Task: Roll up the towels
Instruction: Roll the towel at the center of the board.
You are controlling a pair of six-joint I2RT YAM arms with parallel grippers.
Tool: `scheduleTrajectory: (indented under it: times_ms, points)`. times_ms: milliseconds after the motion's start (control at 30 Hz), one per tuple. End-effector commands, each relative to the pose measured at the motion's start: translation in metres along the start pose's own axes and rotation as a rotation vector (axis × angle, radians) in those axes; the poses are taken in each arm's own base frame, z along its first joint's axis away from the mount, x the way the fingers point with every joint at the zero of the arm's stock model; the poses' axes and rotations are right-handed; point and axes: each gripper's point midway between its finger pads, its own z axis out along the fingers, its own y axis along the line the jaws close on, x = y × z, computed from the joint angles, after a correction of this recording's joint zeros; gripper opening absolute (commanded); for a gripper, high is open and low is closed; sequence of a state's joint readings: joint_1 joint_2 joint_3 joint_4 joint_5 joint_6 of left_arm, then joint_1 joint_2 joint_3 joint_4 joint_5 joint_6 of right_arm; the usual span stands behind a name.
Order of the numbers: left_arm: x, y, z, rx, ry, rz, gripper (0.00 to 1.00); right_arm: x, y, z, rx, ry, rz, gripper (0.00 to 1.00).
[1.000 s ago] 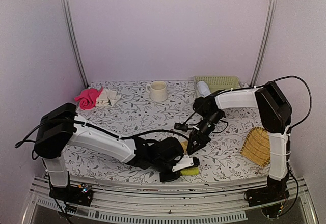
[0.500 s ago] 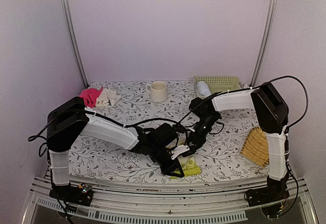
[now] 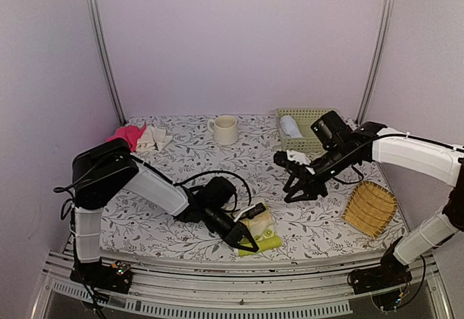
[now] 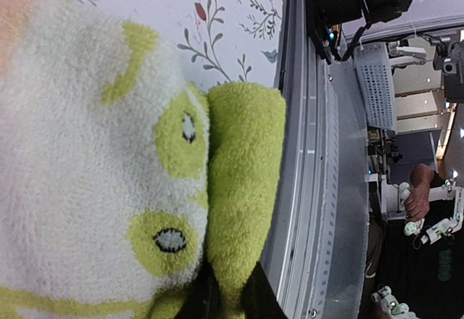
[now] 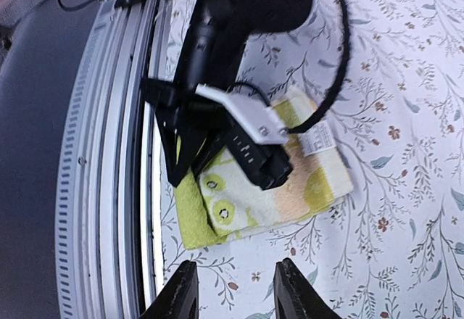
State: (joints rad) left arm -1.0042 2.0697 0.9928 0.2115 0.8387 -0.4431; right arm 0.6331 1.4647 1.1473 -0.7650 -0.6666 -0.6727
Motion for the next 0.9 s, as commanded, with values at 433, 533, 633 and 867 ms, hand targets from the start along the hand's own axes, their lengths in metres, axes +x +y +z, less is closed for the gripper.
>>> scheduleTrajectory:
  times_ms: [433, 533, 633, 867]
  points:
    - [0.041, 0.045, 0.011, -0.018, 0.068, -0.305, 0.09, 0.061, 0.057, 0.12, -0.004, 0.289, -0.392, 0.44]
    - [0.041, 0.045, 0.011, -0.015, 0.072, -0.304, 0.1, 0.067, 0.061, 0.132, -0.034, 0.31, -0.394, 0.44]
    - [0.042, 0.046, 0.011, -0.025, 0.078, -0.3, 0.11, 0.072, 0.06, 0.142, -0.045, 0.323, -0.385, 0.37]
    - [0.034, 0.04, 0.0, -0.08, 0.061, -0.203, 0.19, 0.088, 0.063, 0.152, -0.104, 0.38, -0.355, 0.04]
